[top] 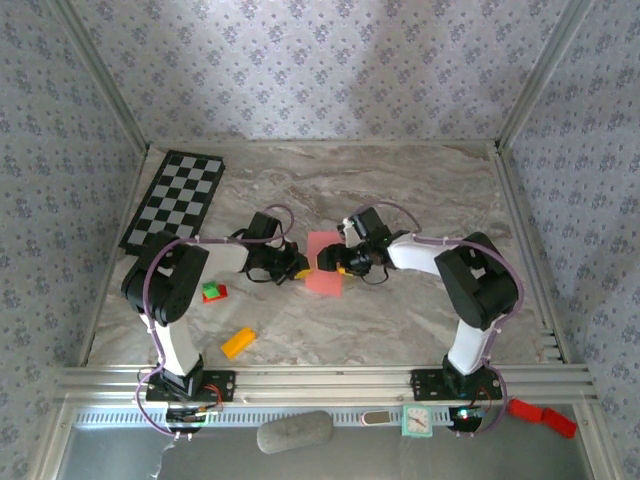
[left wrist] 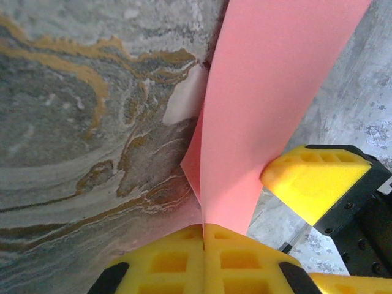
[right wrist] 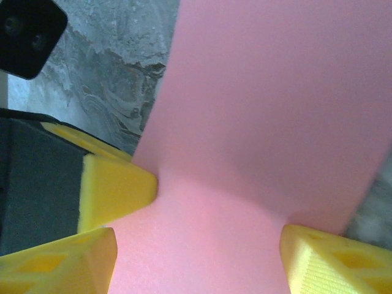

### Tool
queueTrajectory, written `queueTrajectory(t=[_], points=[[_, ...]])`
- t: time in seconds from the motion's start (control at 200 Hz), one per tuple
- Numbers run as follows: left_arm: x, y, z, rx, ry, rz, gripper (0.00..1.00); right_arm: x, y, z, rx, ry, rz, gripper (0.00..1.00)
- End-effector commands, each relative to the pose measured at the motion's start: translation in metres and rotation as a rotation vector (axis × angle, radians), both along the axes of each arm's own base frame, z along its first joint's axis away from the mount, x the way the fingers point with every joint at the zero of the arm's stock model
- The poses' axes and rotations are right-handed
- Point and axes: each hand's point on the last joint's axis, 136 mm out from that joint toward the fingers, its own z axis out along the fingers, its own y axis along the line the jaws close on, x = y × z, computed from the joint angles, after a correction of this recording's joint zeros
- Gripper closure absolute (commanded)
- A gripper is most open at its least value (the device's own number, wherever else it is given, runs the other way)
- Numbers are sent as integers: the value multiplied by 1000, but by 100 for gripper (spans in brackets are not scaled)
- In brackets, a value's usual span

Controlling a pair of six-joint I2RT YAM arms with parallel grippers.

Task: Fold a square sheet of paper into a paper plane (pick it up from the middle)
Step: Third fold the triangle at the center of the table.

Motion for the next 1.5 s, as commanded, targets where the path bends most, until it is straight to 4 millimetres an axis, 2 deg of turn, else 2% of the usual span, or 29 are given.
queueTrajectory(t=[0.0,0.11,0.24,0.395,0.585,0.825,0.999,1.254,1.494], points=[[7,-1,13,-16,-6,21,100,2,-18,9,-54,-77,-20,22],[8,1,19,-11,-5,47,100,6,-22,31,-66,-220,0,18],[10,5,23,4,0,99,100,3,-30,45,-119,-385,28,12],[12,7,25,9,23,171,100,-5,-30,61,-155,-593,108,15],[14,6,26,18,40,224,100,-17,-20,69,-207,-817,232,17],[15,3,23,18,46,232,100,-38,4,55,-245,-952,428,19],[16,3,23,16,43,239,100,-42,17,42,-255,-978,513,22],[15,2,22,14,47,236,100,-36,31,24,-297,-975,558,29],[14,2,20,14,56,234,100,-28,40,30,-311,-1018,539,37]])
